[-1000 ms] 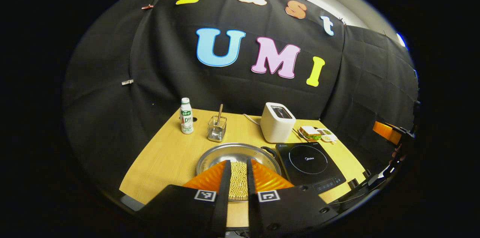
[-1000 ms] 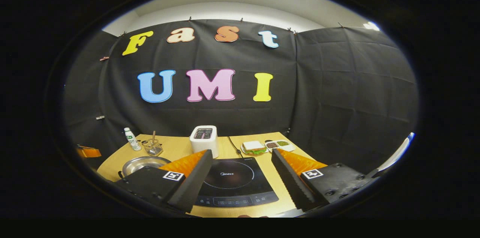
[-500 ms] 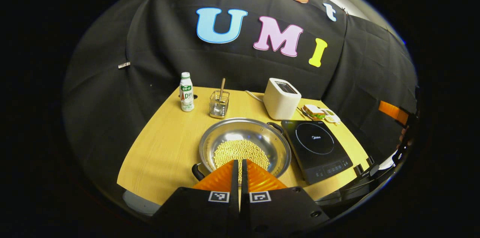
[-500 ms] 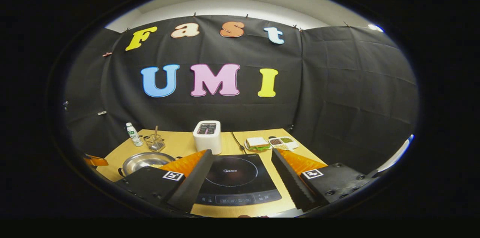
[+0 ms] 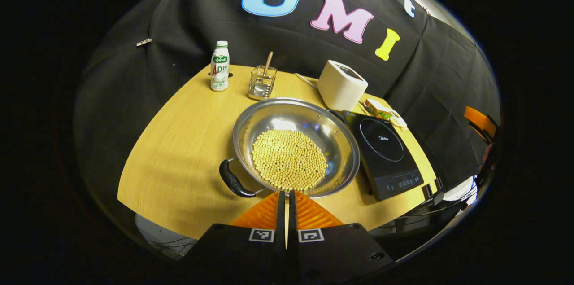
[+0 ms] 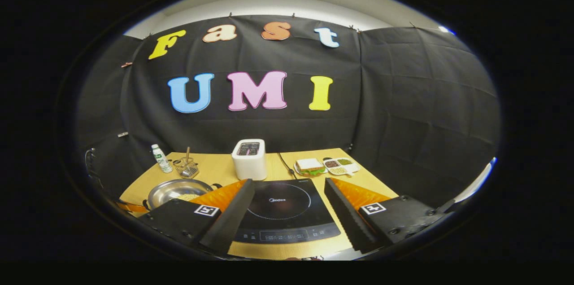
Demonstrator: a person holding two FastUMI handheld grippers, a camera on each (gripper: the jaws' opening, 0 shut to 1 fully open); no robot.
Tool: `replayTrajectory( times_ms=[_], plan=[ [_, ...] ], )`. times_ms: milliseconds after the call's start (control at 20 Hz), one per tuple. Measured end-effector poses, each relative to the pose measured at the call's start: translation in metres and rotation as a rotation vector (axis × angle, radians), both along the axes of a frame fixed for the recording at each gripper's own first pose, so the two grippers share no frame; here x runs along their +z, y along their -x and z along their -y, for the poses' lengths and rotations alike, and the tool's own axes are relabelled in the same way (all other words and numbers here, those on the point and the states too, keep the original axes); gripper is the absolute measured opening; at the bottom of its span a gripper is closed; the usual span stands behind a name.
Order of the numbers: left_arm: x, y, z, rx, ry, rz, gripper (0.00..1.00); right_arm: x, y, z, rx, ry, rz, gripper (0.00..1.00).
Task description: First push the handle of the pot to place it horizontally, then grasp the pot with both hands and set it on the induction cooktop.
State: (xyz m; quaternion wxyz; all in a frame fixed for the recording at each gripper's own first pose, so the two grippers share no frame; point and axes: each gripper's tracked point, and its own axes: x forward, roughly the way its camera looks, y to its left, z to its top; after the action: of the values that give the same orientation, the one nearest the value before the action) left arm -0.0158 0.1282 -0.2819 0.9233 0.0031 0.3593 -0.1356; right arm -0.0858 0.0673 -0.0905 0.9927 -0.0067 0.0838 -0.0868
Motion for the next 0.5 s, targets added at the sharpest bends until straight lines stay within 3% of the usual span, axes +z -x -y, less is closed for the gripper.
replayTrajectory(
  times_ms=[100,150,500],
  plan=[
    [-0.014,-0.001,-0.003,-0.018,-0.032,-0.034,0.05,-0.005,0.000,0.000,0.007,0.000,-0.017,0.94],
    [-0.020,0.000,-0.004,-0.026,-0.040,-0.055,0.05,-0.007,0.000,0.001,0.009,0.002,-0.024,0.98],
    [-0.048,-0.011,-0.015,-0.036,-0.074,-0.125,0.05,-0.016,0.004,0.003,0.016,0.035,-0.062,0.98]
  ],
)
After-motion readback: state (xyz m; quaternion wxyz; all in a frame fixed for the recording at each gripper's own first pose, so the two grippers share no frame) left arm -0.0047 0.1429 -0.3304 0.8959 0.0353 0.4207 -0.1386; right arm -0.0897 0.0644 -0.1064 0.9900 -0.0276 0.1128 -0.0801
